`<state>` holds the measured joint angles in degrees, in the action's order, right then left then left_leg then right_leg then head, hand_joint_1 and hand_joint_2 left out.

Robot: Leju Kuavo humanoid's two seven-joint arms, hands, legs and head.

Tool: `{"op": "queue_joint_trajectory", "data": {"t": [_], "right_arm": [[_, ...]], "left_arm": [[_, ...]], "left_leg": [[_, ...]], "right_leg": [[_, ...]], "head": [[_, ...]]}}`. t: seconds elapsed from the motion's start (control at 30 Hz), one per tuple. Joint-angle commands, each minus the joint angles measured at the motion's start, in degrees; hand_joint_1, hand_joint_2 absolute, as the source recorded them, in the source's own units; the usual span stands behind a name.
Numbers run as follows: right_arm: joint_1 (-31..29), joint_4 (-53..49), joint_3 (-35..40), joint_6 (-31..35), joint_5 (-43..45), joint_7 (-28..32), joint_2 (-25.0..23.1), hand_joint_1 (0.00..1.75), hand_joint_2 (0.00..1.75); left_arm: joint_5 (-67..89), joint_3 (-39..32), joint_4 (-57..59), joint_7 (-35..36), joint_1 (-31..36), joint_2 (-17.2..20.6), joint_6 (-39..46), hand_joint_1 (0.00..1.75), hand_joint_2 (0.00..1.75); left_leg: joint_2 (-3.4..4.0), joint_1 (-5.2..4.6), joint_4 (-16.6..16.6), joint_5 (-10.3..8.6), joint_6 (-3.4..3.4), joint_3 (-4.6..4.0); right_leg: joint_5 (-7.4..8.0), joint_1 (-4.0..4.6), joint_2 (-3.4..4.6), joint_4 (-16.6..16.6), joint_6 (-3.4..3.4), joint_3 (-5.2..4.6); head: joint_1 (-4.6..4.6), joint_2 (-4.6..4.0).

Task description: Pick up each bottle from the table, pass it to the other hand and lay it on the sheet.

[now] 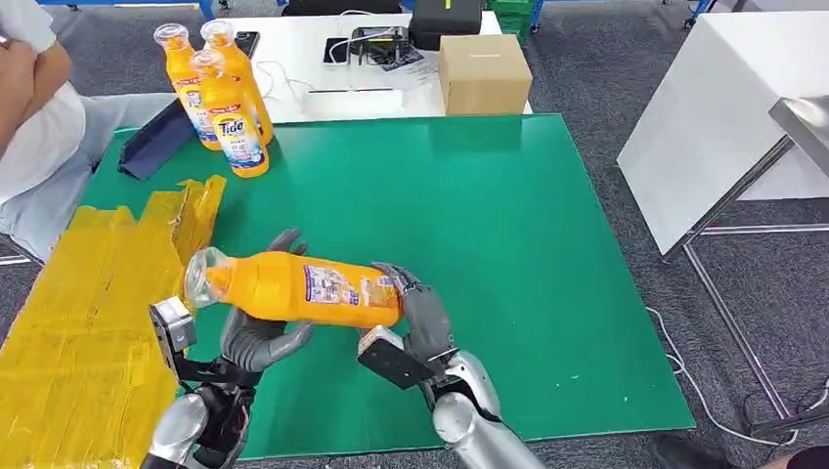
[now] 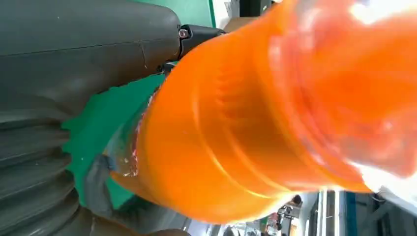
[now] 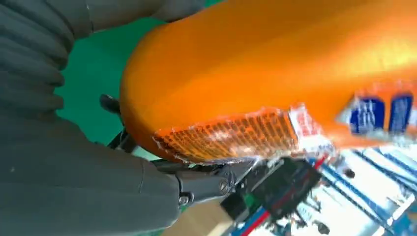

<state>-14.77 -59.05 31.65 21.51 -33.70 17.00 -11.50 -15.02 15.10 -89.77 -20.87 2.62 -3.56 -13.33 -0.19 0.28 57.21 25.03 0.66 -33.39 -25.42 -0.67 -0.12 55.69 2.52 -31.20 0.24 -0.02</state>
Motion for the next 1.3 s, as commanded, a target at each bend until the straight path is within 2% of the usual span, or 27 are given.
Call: {"op": "queue_joint_trajectory", "data": {"t": [0.03, 0.4, 0.43, 1.0, 1.03, 1.07, 1.1, 1.13, 1.3], "right_arm": [[-3.8, 8.4, 8.6, -1.9, -0.4, 0.7, -2.0, 1.75, 1.75], [-4.2, 9.6, 13.4, -2.3, 0.3, 0.3, -2.0, 1.75, 1.75], [-4.2, 9.5, 13.6, -2.3, 0.4, 0.2, -2.0, 1.75, 1.75], [-4.0, 7.2, 13.4, 0.3, 2.6, 0.4, -1.2, 1.75, 1.75], [-3.7, 6.3, 12.9, 0.8, 2.9, 0.5, -1.0, 1.59, 1.75], [-3.0, 4.3, 12.2, 2.1, 3.2, 1.5, -0.7, 0.98, 1.75], [-3.1, 4.1, 12.2, 2.0, 3.2, 1.5, -0.6, 0.98, 1.75], [-2.4, 2.2, 11.9, 2.2, 3.3, 1.4, -0.2, 0.0, 1.75], [0.3, -7.2, 10.1, 6.4, 0.7, 1.6, 2.5, 0.0, 1.75]], "left_arm": [[1.8, 0.9, 2.9, -1.2, 2.7, 0.9, 3.1, 0.0, 1.75], [0.8, 0.2, 4.1, -1.5, 3.2, 0.0, 4.9, 0.0, 1.75], [0.6, 0.0, 4.2, -1.5, 3.2, -0.2, 5.1, 1.75, 1.75], [-0.3, -0.8, 4.2, -2.3, 3.6, -0.6, 7.6, 1.75, 1.75], [0.3, -0.9, 4.0, -2.6, 3.7, -0.4, 8.1, 1.75, 1.75], [2.2, -1.0, 3.4, -3.6, 3.9, -0.1, 9.8, 1.75, 1.75], [2.1, -1.1, 3.3, -3.5, 4.1, 0.0, 9.7, 1.75, 1.75], [3.4, -1.4, 2.9, -3.8, 4.0, 0.2, 10.9, 1.75, 1.75], [20.1, -3.1, 2.2, -6.8, 5.0, 1.2, 27.9, 1.75, 1.75]], "left_leg": [[0.07, 0.04, 0.0, 0.09, -0.03, 0.23], [0.01, 0.05, 0.0, 0.07, -0.04, 0.23], [0.01, 0.03, 0.0, 0.04, -0.03, 0.16], [-0.05, 0.03, 0.0, 0.04, -0.02, 0.16], [-0.08, 0.04, 0.0, 0.06, -0.03, 0.21], [-0.1, 0.06, 0.0, 0.08, -0.04, 0.25], [-0.1, 0.03, 0.0, 0.04, -0.02, 0.11], [-0.08, 0.05, 0.0, 0.07, -0.03, 0.19], [-0.12, 0.01, 0.0, 0.03, -0.02, 0.08]], "right_leg": [[-0.06, 0.05, 0.06, -0.1, -0.09, 0.24], [-0.06, 0.05, 0.0, -0.1, -0.1, 0.25], [-0.04, 0.02, 0.0, -0.1, -0.07, 0.18], [-0.05, 0.02, -0.07, -0.1, -0.07, 0.19], [-0.09, 0.05, -0.1, -0.1, -0.1, 0.26], [-0.1, 0.06, -0.12, -0.1, -0.11, 0.31], [-0.06, 0.03, -0.11, 0.0, -0.07, 0.16], [-0.09, 0.05, -0.1, -0.1, -0.1, 0.24], [-0.07, 0.01, -0.13, 0.0, -0.06, 0.13]], "head": [[0.02, 0.0], [0.02, 0.0], [-0.02, 0.0], [0.0, 0.0], [0.0, 0.0], [0.0, 0.0], [0.02, 0.0], [-0.02, 0.0], [0.04, 0.0]]}}
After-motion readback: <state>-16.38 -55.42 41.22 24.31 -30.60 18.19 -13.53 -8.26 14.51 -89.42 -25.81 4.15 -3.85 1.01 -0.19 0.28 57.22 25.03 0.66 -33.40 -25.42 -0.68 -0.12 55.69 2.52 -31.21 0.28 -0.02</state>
